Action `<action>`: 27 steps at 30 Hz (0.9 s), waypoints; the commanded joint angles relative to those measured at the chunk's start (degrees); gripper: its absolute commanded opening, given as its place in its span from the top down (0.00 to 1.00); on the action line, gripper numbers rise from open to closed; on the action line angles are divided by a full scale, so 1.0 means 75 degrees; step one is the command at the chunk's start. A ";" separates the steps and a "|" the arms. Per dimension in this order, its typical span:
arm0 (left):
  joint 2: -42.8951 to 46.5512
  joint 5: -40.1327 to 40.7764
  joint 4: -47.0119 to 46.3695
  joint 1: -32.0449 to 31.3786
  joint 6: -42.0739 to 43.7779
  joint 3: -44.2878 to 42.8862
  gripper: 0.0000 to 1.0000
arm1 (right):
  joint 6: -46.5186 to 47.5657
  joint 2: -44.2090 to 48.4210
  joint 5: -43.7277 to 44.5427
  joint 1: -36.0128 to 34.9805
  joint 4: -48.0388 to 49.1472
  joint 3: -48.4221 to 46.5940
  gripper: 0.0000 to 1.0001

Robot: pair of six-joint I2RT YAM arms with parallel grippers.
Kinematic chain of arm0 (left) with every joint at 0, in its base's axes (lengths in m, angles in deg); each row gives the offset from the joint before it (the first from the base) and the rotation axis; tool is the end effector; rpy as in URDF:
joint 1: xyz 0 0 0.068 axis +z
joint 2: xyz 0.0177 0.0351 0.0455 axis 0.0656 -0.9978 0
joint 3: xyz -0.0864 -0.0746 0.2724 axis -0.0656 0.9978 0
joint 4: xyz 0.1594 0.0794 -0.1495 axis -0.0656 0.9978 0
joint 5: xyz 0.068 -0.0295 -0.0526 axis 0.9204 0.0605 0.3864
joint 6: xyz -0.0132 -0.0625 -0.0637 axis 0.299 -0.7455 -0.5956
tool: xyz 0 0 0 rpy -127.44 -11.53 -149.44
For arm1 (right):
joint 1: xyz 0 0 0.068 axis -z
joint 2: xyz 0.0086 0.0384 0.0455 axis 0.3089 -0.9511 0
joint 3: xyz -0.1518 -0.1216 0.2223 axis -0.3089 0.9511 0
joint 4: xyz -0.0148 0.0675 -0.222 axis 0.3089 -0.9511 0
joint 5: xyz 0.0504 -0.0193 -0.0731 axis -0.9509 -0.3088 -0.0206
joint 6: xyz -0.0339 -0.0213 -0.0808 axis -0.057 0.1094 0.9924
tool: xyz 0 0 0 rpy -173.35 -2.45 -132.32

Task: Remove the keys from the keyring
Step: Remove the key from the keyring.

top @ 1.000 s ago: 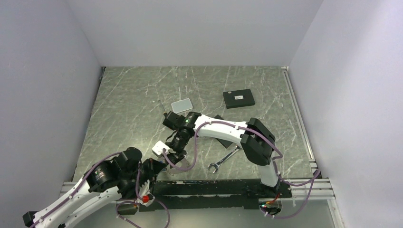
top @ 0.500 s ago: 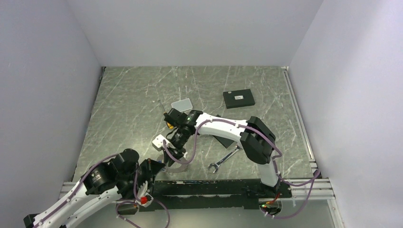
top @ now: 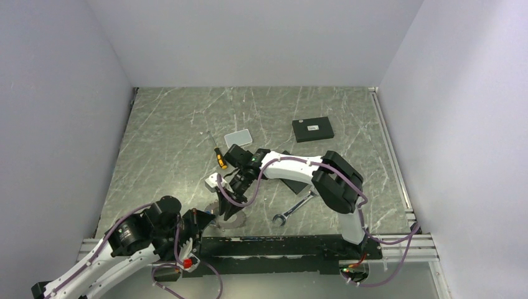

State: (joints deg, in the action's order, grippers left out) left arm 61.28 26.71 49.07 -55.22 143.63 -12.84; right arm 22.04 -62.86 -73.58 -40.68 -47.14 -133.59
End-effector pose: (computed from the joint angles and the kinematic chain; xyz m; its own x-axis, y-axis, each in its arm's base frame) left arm -0.0024 -0.0476 0.1820 0.9615 0.2450 -0.1244 0.2481 -0.5798 0.7761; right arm 0.1402 0.3725 0.2137 0.1336 -0.3821 -0.9144 -0.7042 -0.6859 0.1838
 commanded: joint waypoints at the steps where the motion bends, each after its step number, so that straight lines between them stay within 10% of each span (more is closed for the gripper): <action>1: 0.0021 -0.0240 0.0180 -0.0007 0.0358 -0.0301 1.00 | -0.0653 0.0417 -0.0523 0.0020 0.1049 0.0082 0.66; 27: -0.0175 -0.0055 0.0076 -0.0012 0.0224 -0.0525 1.00 | -0.1172 0.0052 -0.1046 -0.0153 0.1423 0.0010 0.66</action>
State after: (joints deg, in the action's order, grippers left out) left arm 61.08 27.23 49.11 -55.22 143.63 -14.57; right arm 12.21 -62.77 -78.23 -41.43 -37.24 -132.63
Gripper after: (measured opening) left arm 0.026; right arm 0.338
